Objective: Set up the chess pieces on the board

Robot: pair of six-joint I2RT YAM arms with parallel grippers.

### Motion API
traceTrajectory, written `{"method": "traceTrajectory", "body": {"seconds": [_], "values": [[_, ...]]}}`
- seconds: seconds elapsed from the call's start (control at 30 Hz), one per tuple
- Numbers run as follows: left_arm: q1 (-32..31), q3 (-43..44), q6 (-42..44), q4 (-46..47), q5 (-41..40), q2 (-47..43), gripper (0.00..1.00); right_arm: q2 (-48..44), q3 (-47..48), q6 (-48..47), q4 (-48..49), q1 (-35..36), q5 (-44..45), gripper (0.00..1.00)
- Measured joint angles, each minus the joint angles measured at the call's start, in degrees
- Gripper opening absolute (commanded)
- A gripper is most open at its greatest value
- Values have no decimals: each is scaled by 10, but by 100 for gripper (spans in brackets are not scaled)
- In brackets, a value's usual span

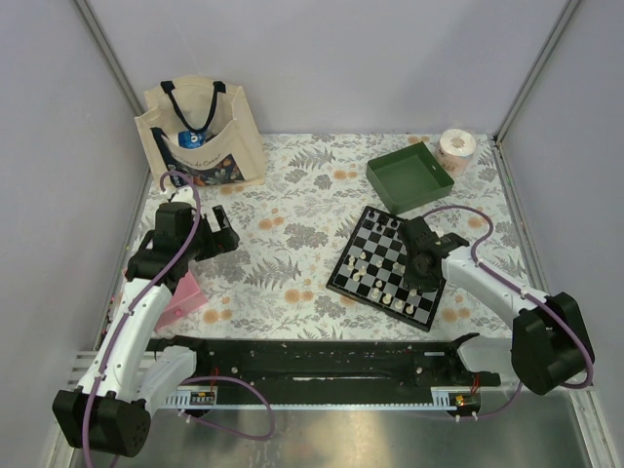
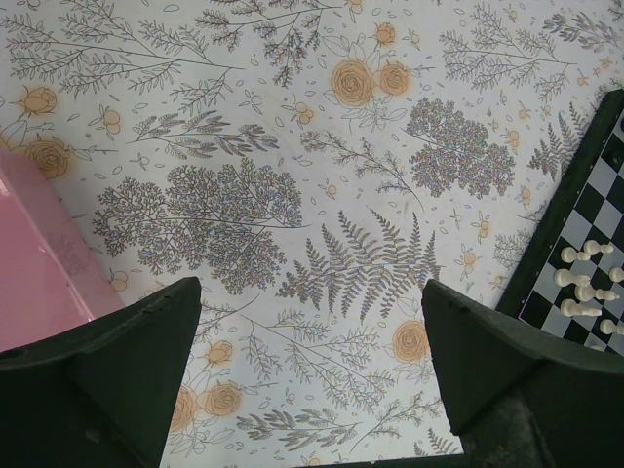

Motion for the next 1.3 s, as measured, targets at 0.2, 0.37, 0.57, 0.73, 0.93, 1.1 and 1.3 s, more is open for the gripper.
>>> {"method": "traceTrajectory", "body": {"seconds": [0.2, 0.37, 0.57, 0.73, 0.93, 1.1, 1.3], "values": [[0, 0, 0, 0, 0, 0, 99, 15, 0, -5, 14, -9, -3, 34], [0, 0, 0, 0, 0, 0, 99, 26, 0, -10, 18, -12, -4, 24], [0, 0, 0, 0, 0, 0, 99, 25, 0, -14, 19, -13, -5, 11], [0, 0, 0, 0, 0, 0, 99, -2, -5, -12, 9, -13, -4, 10], [0, 0, 0, 0, 2, 0, 99, -82, -7, 5, -37, -13, -5, 8], [0, 0, 0, 0, 2, 0, 99, -123, -25, 33, -60, -14, -23, 7], [0, 0, 0, 0, 5, 0, 99, -122, -32, 61, -88, -14, -22, 7]]}}
